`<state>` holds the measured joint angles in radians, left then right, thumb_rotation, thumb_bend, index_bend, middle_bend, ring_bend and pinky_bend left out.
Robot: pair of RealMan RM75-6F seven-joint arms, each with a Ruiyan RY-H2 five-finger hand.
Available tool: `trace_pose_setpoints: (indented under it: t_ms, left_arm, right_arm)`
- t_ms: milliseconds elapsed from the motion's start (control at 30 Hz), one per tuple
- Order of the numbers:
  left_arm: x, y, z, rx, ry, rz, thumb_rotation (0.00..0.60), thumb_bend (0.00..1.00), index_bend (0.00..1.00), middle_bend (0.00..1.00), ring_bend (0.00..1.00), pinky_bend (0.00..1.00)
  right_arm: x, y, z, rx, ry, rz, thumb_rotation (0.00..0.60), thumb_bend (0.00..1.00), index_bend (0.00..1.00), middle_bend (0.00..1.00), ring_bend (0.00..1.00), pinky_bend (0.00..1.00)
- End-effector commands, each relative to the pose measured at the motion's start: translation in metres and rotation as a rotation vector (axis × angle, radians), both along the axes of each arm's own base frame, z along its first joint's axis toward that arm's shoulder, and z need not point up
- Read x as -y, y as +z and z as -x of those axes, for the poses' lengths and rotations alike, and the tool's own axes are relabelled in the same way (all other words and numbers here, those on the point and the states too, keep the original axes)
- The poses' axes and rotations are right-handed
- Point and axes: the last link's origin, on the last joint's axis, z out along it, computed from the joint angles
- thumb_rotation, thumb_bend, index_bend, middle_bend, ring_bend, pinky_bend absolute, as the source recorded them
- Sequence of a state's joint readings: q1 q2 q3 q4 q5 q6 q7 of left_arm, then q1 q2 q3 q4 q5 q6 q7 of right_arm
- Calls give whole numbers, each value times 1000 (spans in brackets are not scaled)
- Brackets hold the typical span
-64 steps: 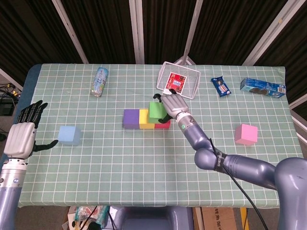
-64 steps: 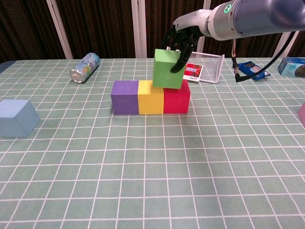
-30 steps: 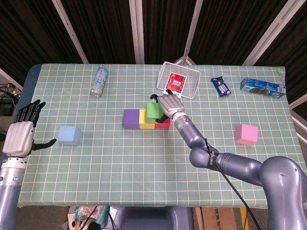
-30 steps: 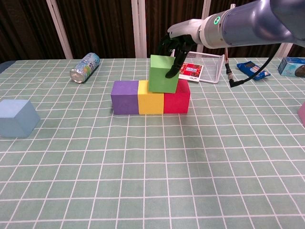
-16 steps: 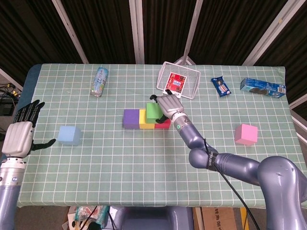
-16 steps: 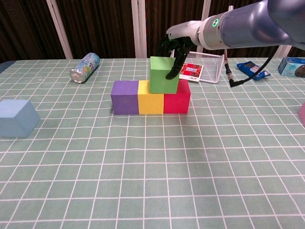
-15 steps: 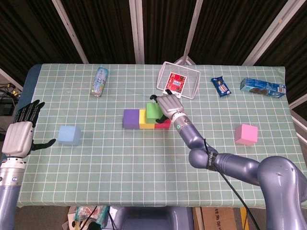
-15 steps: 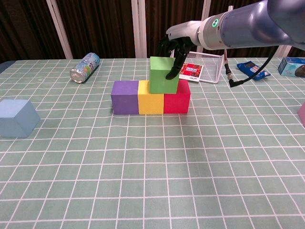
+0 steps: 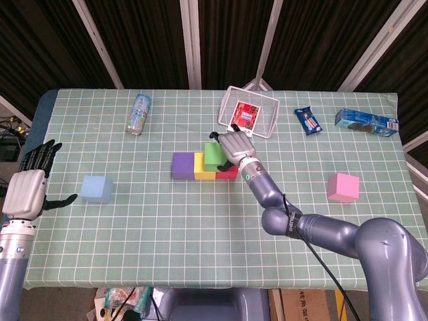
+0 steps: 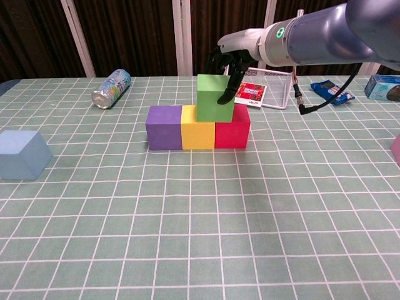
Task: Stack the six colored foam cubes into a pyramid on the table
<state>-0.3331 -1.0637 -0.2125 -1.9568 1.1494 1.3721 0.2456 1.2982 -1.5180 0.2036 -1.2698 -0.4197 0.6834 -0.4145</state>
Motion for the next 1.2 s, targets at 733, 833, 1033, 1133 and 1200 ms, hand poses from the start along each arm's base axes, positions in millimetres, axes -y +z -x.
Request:
trace_pose_setpoints:
  t_ms: [733,833,1033,1133,1200]
  left_arm:
    - [0,2,1,4,4,-1,600,6,0,0,0,5]
    - [0,2,1,5,4,-1,600,7,0,0,0,5]
    - [1,3,0,10,1,-2,600,7,0,0,0,5]
    - [1,4,-1,13,-2,-6,600,7,0,0,0,5]
    - [2,5,-1,15,-4,-7,600,6,0,0,0,5]
  right_arm:
    - [-6,-1,-2,7,-14,10,600,267,0,146,215,0]
    - [-8,1,-2,2,-10,13,600,267,0,110,176,0]
    - [-15,12,-2,-5,-7,32,600,267,0,28,85,0]
    - [-21,23,2,-6,-3,54,600,267,0,3,48,0]
    - [-25,32,7,-3,-1,72,600,267,0,0,28,0]
